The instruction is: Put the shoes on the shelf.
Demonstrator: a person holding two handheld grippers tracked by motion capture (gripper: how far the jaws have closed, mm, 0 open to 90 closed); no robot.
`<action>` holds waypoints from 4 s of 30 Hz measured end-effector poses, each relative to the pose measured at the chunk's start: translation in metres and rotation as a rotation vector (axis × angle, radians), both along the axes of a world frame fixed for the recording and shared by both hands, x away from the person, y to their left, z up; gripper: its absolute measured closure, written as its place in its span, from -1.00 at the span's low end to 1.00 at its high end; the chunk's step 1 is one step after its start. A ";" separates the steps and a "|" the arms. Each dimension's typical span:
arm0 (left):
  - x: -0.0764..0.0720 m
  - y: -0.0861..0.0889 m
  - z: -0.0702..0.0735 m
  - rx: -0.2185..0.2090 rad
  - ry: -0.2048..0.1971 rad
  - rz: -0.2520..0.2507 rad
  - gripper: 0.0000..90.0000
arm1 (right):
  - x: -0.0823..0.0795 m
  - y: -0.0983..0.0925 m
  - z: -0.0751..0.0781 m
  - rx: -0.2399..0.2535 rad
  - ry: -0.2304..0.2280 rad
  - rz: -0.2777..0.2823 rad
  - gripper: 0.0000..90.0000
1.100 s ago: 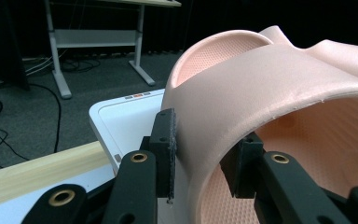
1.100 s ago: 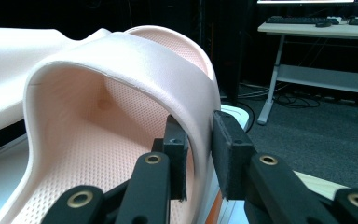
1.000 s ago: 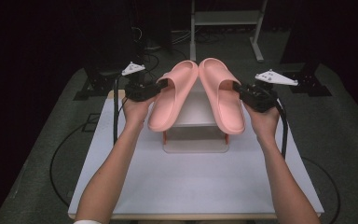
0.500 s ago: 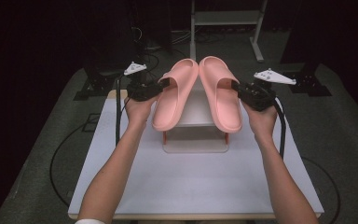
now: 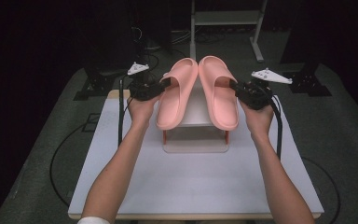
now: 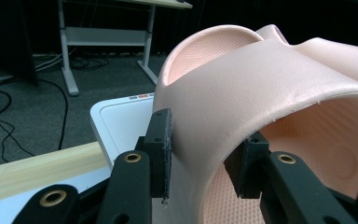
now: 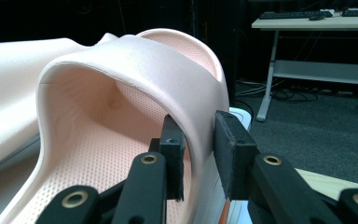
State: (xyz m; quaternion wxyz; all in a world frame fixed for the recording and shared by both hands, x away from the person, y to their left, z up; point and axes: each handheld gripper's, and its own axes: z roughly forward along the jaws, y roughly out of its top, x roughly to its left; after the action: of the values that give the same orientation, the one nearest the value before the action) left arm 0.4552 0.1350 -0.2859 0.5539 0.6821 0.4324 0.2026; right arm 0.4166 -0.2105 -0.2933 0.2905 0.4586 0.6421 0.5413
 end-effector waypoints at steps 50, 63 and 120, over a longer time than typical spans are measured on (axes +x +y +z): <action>0.015 -0.012 -0.012 -0.016 0.064 0.057 0.17 | 0.020 0.015 -0.014 0.000 0.054 -0.025 0.56; 0.018 -0.018 -0.014 -0.016 0.071 0.060 0.12 | 0.024 0.020 -0.017 -0.012 0.059 -0.008 0.56; 0.035 -0.028 -0.014 0.006 0.055 0.021 0.05 | 0.041 0.018 -0.017 -0.025 0.048 0.005 0.53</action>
State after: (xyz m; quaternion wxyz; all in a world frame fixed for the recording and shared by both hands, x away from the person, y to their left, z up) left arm 0.4903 0.1071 -0.3001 0.5374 0.6846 0.4539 0.1908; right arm 0.4580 -0.1923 -0.3106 0.2796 0.4662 0.6568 0.5227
